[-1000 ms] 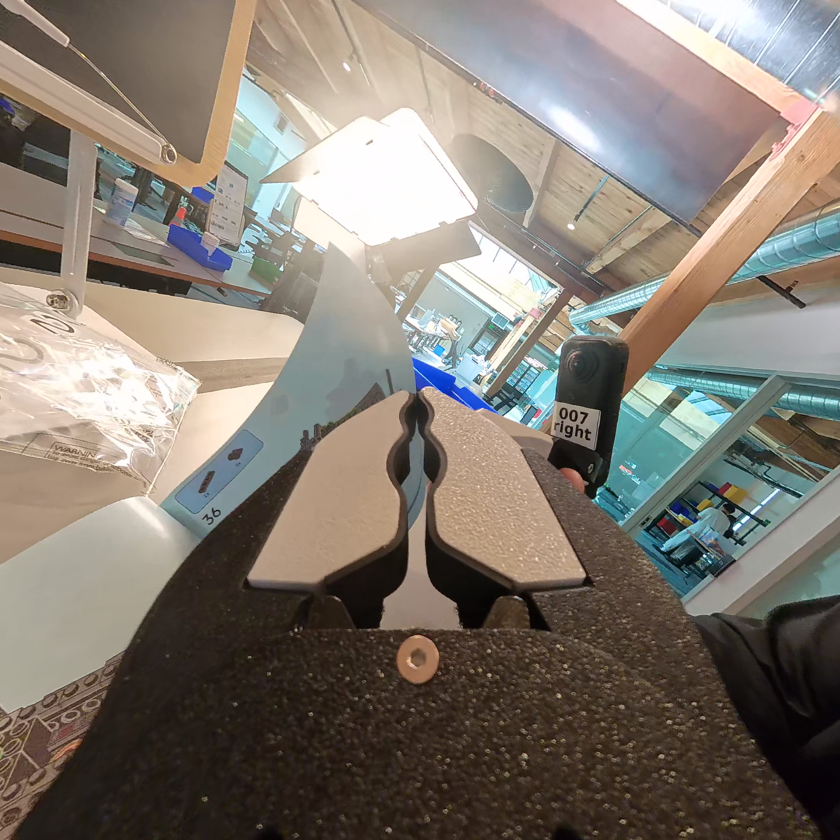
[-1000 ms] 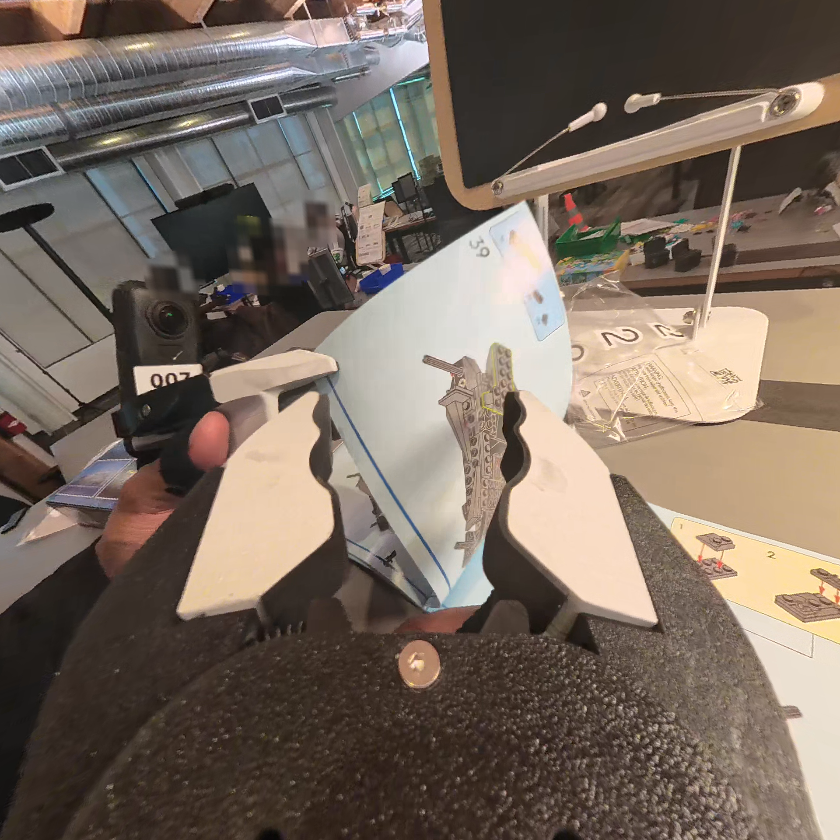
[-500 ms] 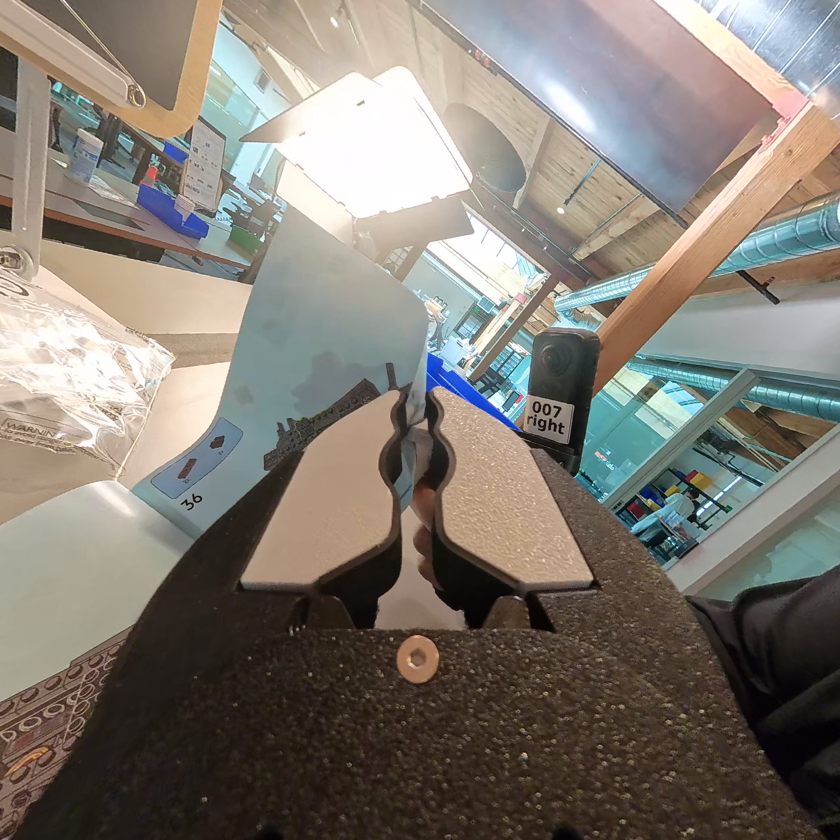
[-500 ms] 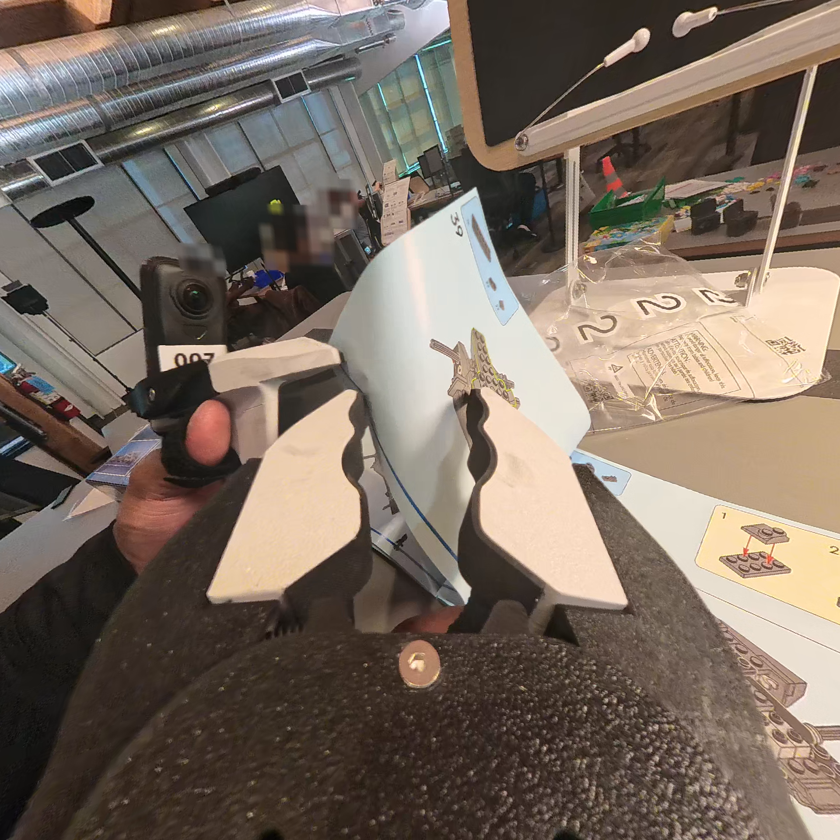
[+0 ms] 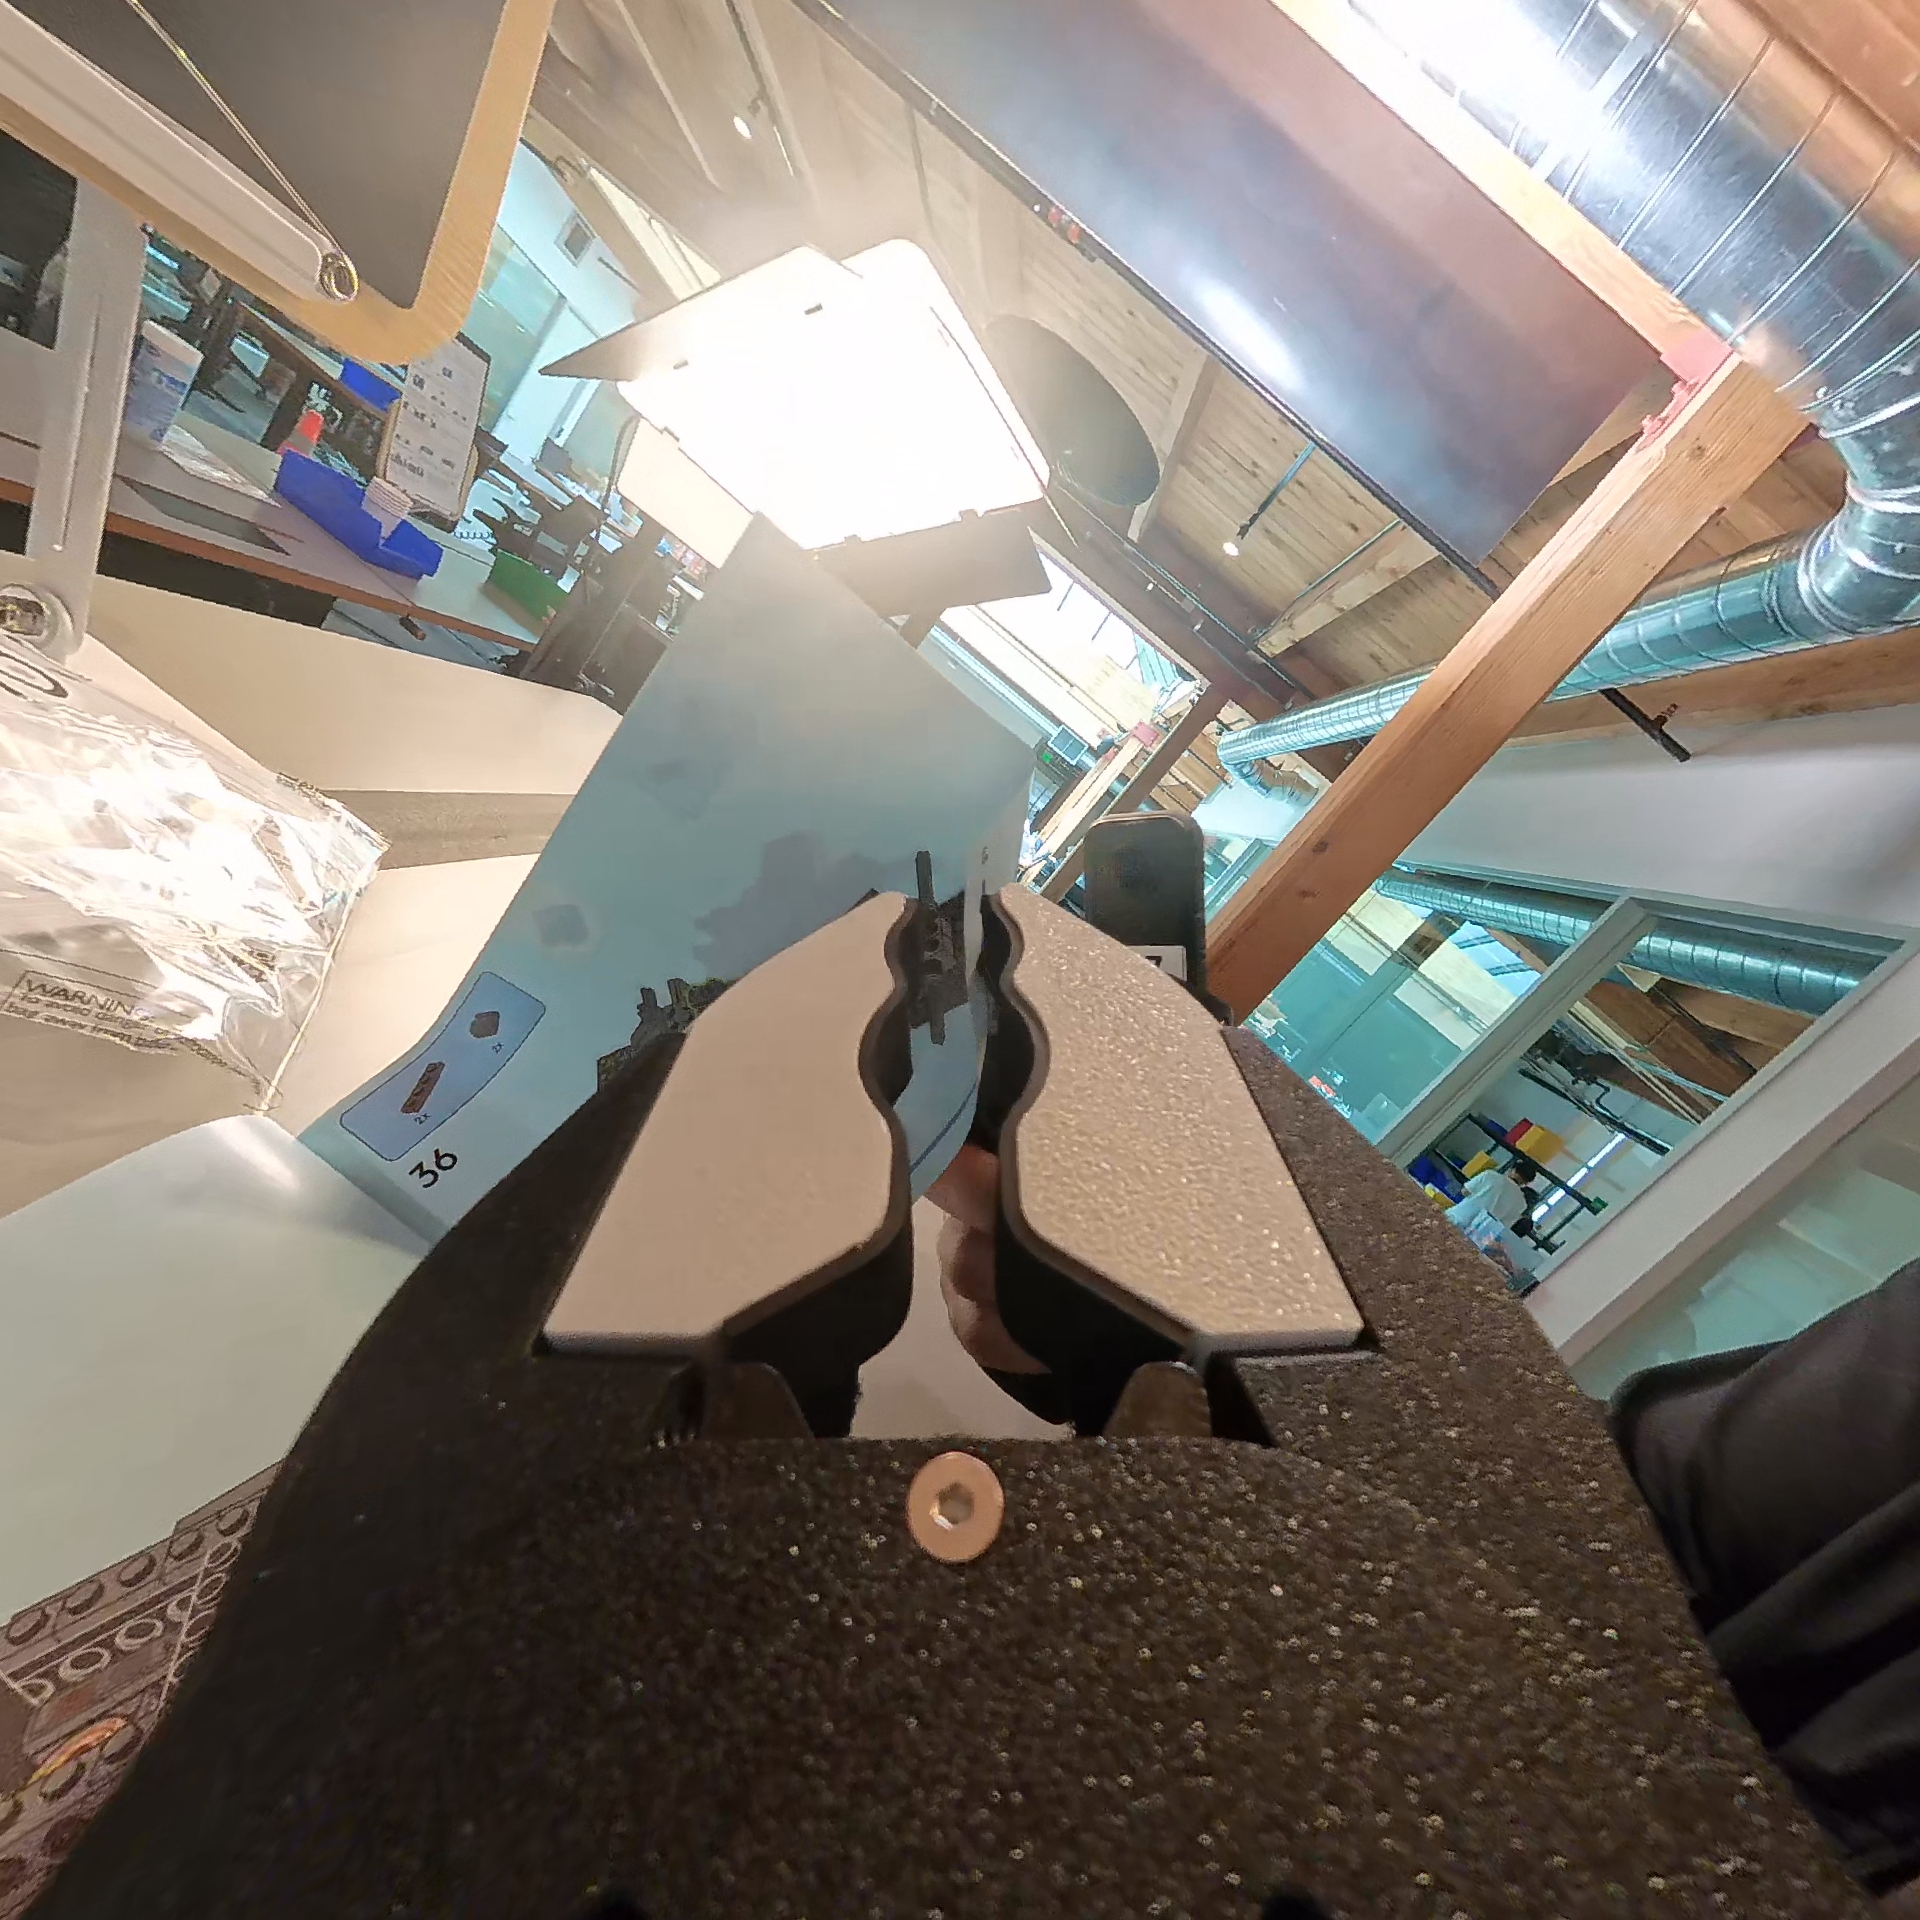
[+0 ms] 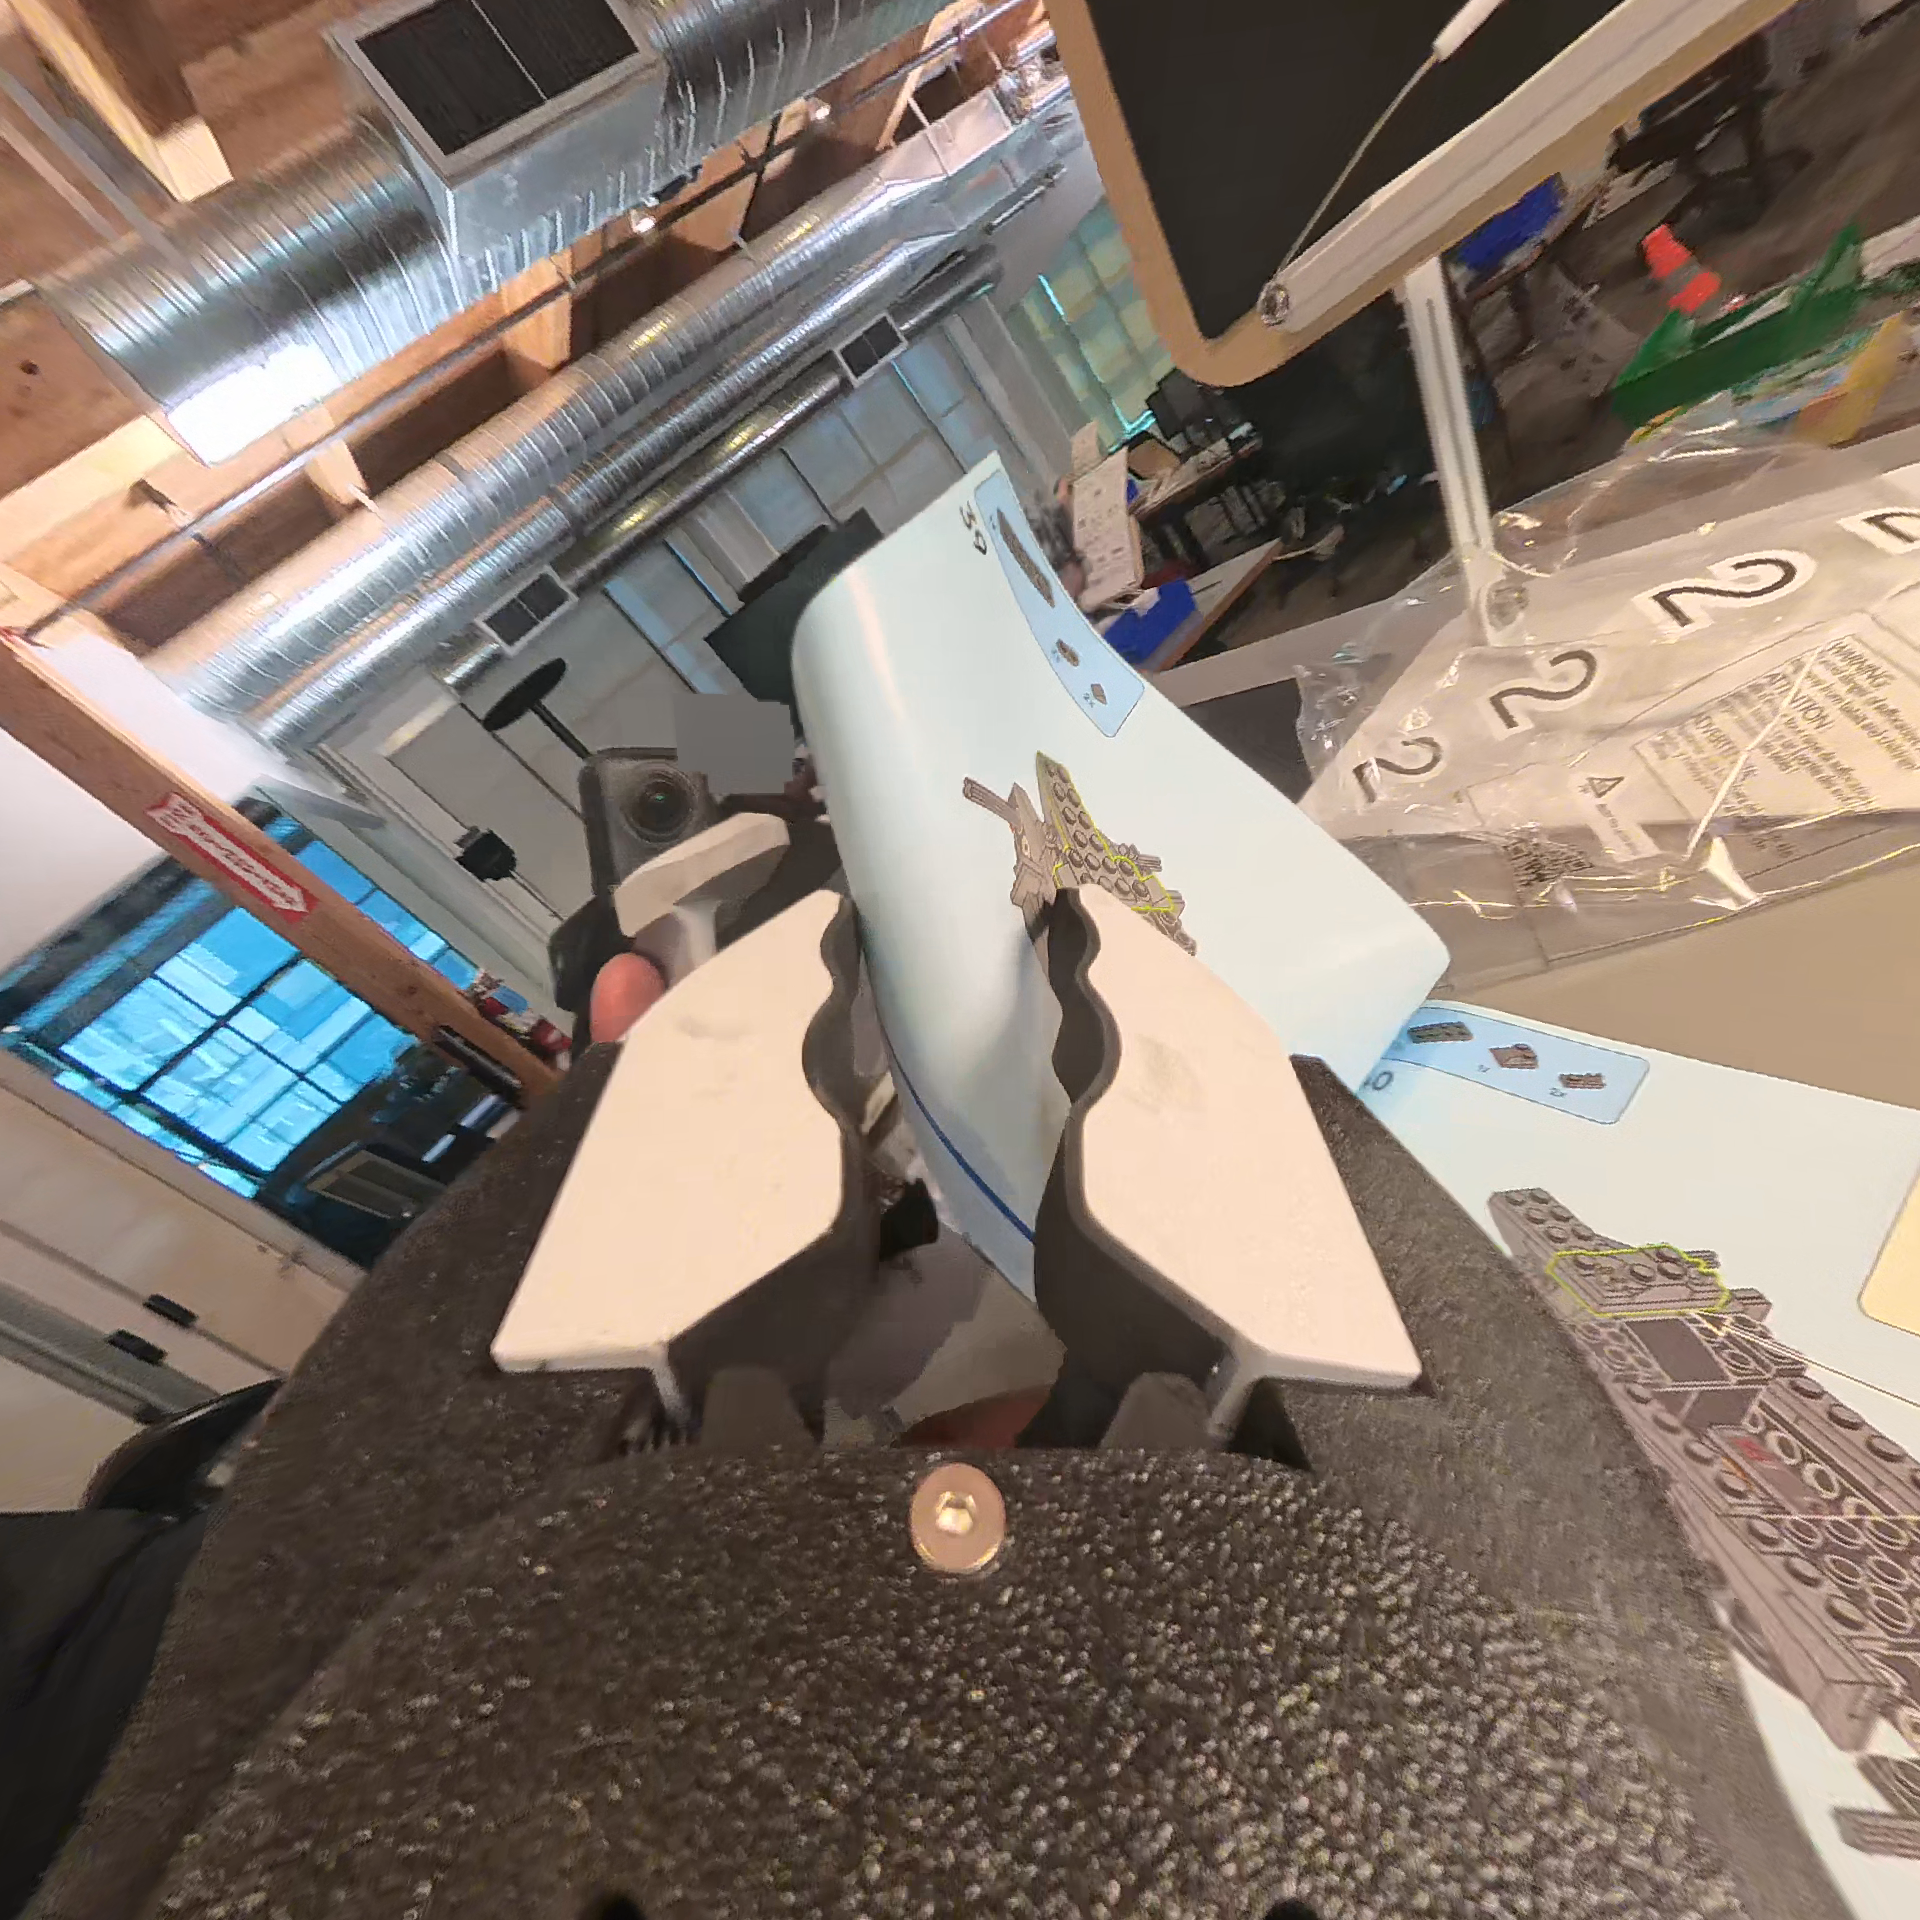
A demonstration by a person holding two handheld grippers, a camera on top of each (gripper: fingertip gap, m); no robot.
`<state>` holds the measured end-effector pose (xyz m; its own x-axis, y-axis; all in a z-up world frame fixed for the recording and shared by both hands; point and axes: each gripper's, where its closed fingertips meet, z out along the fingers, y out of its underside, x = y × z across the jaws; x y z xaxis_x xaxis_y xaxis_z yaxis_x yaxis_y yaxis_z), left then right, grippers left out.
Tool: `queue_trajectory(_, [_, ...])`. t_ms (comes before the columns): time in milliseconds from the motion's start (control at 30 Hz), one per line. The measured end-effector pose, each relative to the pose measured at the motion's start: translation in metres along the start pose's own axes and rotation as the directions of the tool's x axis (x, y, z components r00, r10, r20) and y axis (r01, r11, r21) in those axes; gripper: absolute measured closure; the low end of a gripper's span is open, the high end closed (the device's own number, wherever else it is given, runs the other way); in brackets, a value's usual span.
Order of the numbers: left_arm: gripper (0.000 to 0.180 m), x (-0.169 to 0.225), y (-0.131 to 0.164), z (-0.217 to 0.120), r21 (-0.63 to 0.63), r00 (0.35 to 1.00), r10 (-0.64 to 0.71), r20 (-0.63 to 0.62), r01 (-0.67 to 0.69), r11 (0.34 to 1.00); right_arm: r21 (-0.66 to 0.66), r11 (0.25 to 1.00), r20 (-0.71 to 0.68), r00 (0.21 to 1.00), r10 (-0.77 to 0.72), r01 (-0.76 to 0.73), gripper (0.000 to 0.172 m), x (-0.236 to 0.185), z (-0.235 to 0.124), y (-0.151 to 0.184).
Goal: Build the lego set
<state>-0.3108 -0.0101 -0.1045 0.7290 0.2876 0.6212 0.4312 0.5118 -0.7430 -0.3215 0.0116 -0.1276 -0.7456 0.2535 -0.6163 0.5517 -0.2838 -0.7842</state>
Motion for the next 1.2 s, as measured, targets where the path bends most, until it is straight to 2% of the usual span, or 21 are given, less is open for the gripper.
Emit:
queue_trajectory(133, [0.170, 0.003, 0.000, 0.003, 0.010, 1.000, 0.012, -0.011, -0.012, 1.000, 0.002, 0.998, 0.054, 0.997, 0.056, -0.056, 0.136, -0.003, 0.000, 0.000])
queue_trajectory(267, [0.170, 0.006, -0.003, 0.004, 0.042, 0.999, 0.030, -0.022, -0.029, 0.999, -0.007, 0.999, 0.071, 0.996, 0.051, -0.051, 0.136, -0.005, -0.001, 0.000])
queue_trajectory(500, [0.170, 0.010, -0.002, 0.007, 0.043, 0.998, 0.057, -0.030, -0.055, 0.998, -0.065, 0.996, 0.044, 0.997, -0.060, 0.063, 0.134, -0.007, -0.001, 0.004])
queue_trajectory(700, [0.180, 0.013, -0.003, 0.006, 0.044, 0.997, 0.055, -0.059, -0.052, 0.998, -0.080, 0.992, 0.047, 0.995, -0.092, 0.096, 0.132, -0.007, -0.006, 0.001])
queue_trajectory(900, [0.180, 0.016, -0.001, 0.005, 0.021, 0.996, 0.054, -0.074, -0.053, 0.998, -0.110, 0.983, 0.041, 0.988, -0.147, 0.150, 0.132, -0.008, -0.009, 0.002])
queue_trajectory(1100, [0.168, 0.015, -0.003, -0.001, -0.028, 0.996, 0.060, -0.058, -0.062, 0.998, -0.154, 0.968, 0.050, 0.980, -0.192, 0.197, 0.132, -0.012, -0.006, 0.011])
queue_trajectory(1200, [0.167, 0.016, -0.004, -0.003, -0.034, 0.996, 0.060, -0.062, -0.062, 0.998, -0.164, 0.966, 0.050, 0.980, -0.194, 0.200, 0.133, -0.012, -0.005, 0.014])
